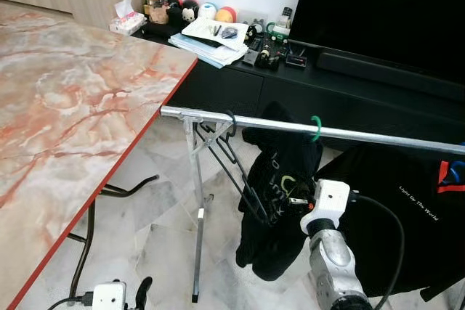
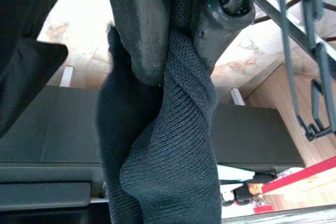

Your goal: Hang hanger

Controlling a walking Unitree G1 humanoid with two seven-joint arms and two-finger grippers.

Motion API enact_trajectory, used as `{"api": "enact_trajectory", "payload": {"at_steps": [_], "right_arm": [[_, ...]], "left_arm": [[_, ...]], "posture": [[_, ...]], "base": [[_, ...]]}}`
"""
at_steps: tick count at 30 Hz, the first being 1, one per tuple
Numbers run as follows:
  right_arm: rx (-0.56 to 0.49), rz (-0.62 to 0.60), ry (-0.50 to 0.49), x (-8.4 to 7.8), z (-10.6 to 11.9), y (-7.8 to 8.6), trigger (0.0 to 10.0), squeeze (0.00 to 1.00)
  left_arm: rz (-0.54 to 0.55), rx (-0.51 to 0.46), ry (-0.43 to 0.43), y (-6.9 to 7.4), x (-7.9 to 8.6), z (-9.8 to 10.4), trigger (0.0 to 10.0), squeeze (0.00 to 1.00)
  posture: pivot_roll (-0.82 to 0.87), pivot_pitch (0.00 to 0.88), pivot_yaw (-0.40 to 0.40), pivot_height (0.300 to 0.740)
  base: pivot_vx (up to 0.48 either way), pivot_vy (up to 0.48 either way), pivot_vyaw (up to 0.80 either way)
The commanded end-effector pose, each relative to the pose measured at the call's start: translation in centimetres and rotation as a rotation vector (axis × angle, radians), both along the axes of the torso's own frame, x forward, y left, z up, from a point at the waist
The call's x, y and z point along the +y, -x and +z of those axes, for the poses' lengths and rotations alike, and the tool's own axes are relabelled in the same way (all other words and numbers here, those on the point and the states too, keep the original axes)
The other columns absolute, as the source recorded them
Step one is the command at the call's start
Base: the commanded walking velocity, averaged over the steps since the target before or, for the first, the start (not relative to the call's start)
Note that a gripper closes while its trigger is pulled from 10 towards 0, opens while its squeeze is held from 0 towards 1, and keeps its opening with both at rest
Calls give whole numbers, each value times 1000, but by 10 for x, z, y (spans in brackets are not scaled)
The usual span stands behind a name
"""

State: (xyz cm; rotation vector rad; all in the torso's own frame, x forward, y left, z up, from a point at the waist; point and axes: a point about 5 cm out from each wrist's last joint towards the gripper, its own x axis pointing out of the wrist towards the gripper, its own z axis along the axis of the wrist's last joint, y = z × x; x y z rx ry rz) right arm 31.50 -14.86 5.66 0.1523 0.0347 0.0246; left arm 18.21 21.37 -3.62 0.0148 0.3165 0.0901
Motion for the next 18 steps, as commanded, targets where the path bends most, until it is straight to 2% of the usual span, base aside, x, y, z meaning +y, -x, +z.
{"api": "enact_trajectory", "payload": {"at_steps": [1,8,11,12,13,14,16,18], "right_arm": [[-71,-25,8,-7,11,2,0,0],[86,-21,42,-14,-21,29,0,0],[101,-31,38,-17,-24,36,0,0],[105,-32,39,-17,-24,37,549,0],[105,-32,39,-17,-24,37,549,0],[119,-32,47,-19,-26,38,10000,0],[131,-35,46,-20,-28,39,10000,0],[202,-57,29,-27,-42,43,10000,0]], "left_arm": [[0,24,10,5,-4,-3,10000,0],[4,52,30,11,-11,-5,10000,0],[-2,74,34,14,-12,-7,10000,0],[-1,84,35,14,-11,-9,10000,0],[-1,84,35,14,-11,-9,10000,0],[4,101,34,16,-9,-11,10000,0],[9,111,35,17,-8,-12,10000,0],[21,140,36,19,-5,-16,10000,0]], "posture": [[116,56,-109,740],[115,44,-115,740],[113,37,-115,740],[113,37,-115,740],[113,37,-115,740],[109,33,-114,740],[107,31,-115,740],[108,26,-116,740]], "base": [[0,0,0],[0,0,0],[0,0,0],[0,0,0],[0,0,0],[0,0,0],[0,0,0],[0,0,0]]}}
